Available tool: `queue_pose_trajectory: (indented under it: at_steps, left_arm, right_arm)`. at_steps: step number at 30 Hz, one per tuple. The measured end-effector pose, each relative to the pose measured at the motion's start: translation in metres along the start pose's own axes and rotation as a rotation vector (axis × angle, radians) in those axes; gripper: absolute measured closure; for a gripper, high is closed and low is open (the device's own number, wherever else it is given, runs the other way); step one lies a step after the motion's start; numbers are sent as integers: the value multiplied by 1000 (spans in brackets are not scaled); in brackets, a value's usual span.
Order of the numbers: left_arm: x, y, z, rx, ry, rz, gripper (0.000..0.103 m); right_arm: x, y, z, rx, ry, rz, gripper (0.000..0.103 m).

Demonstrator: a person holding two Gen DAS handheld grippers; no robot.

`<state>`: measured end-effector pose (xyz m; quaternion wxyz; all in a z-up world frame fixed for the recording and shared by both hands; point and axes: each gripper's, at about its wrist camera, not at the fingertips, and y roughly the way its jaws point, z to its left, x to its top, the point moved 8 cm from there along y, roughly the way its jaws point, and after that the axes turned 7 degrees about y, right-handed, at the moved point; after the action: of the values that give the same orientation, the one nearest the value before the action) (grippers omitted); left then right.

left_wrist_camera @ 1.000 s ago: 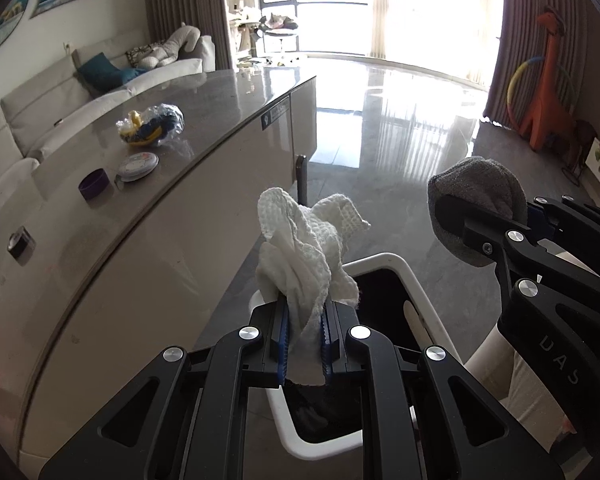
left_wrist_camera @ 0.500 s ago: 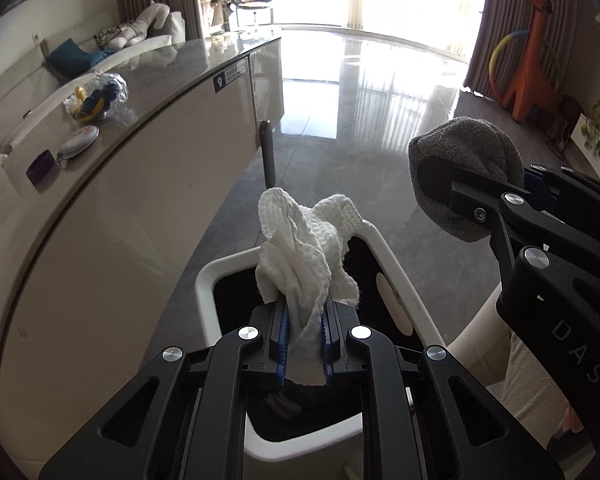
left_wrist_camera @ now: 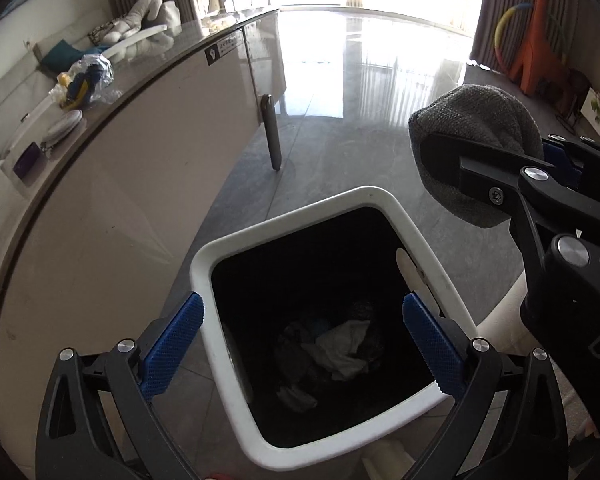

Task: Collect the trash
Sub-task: 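Open both grippers to drop the towel and hat into the bin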

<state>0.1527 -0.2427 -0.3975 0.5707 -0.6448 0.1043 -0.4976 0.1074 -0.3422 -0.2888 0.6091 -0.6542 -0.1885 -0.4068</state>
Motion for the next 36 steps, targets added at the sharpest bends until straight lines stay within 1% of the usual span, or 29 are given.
queue_pose_trajectory:
  at_steps: [5, 9, 11, 14, 15, 17, 19, 22, 24, 26, 27, 28, 29, 30, 32, 36]
  left_arm:
    - [-3, -6, 6, 16, -17, -7, 5]
    - [-5, -15, 30, 78, -61, -17, 5]
    - [-9, -20, 46, 128, -93, -17, 5]
    - [-12, -29, 64, 174, -137, -39, 5]
    - [-12, -32, 69, 182, -148, -41, 5]
    - [-15, -37, 78, 223, -156, -44, 5]
    - [-16, -40, 88, 248, -165, -47, 5]
    - [-19, -46, 103, 272, -199, -58, 5]
    - [-20, -47, 111, 266, -227, -60, 5]
    - [-19, -47, 116, 262, -245, -63, 5]
    - [-19, -47, 116, 261, -245, -63, 5]
    - [-19, -47, 116, 264, -245, -62, 5]
    - [-19, -47, 116, 265, -249, -66, 5]
    - [-18, -46, 116, 259, -250, -65, 5]
    - [-19, -47, 114, 254, -250, -66, 5]
    - [-18, -47, 111, 245, -248, -72, 5]
  right_arm:
    - [0, 1, 4, 7, -5, 3, 81]
    - [-2, 4, 10, 23, -12, 10, 81]
    - [-3, 6, 17, 35, -24, 10, 81]
    - [-5, 12, 27, 54, -32, 19, 81]
    - [-5, 15, 30, 57, -33, 18, 80]
    - [-3, 19, 32, 61, -27, 15, 80]
    - [-2, 25, 34, 64, -18, 15, 80]
    - [-7, 34, 35, 66, -10, 41, 80]
    - [-13, 38, 35, 74, -13, 66, 80]
    - [-17, 40, 36, 79, -18, 75, 74]
    - [-18, 41, 38, 88, -23, 80, 61]
    - [-20, 42, 41, 86, -39, 88, 36]
    - [-21, 44, 40, 40, -60, 85, 17]
    - [-22, 44, 39, 16, -79, 73, 6]
    - [-21, 41, 39, -6, -98, 44, 5]
    - [-21, 44, 38, -20, -100, 49, 4]
